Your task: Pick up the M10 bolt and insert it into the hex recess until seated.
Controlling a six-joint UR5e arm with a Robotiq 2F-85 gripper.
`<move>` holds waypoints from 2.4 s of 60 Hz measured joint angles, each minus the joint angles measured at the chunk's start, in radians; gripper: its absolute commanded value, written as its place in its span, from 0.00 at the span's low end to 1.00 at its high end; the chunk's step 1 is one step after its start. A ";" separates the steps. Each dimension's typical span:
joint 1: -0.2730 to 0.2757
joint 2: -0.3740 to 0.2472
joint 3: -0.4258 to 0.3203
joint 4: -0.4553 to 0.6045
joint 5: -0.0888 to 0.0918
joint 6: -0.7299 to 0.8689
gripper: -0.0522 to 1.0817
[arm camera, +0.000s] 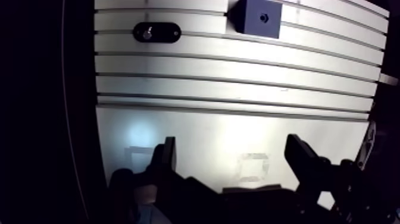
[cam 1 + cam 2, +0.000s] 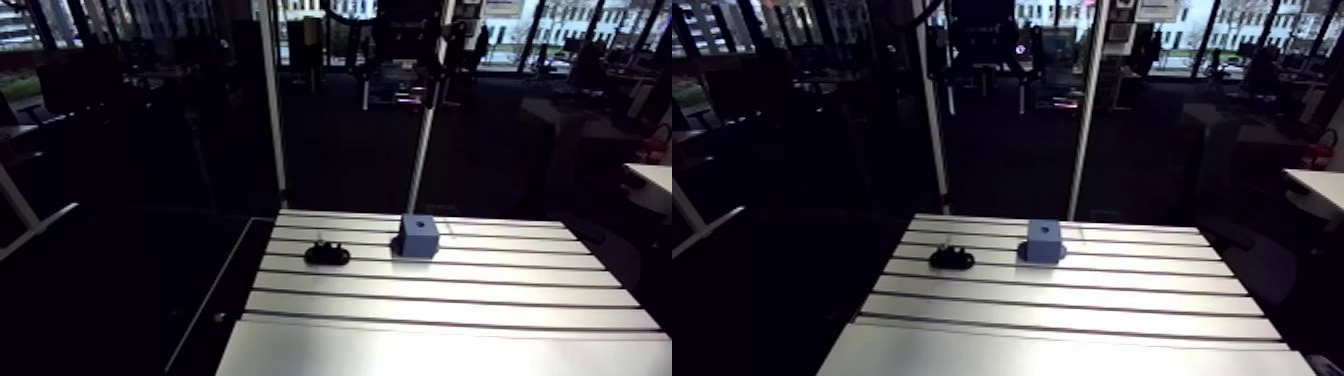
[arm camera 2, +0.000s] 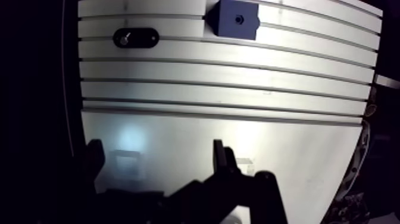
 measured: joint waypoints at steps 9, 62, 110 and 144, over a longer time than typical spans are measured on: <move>0.011 0.009 0.018 -0.063 0.007 0.007 0.05; 0.151 0.078 0.318 -0.624 -0.022 -0.281 0.05; 0.200 0.205 0.447 -0.889 -0.020 -0.272 0.06; 0.204 0.290 0.462 -0.976 -0.032 -0.268 0.29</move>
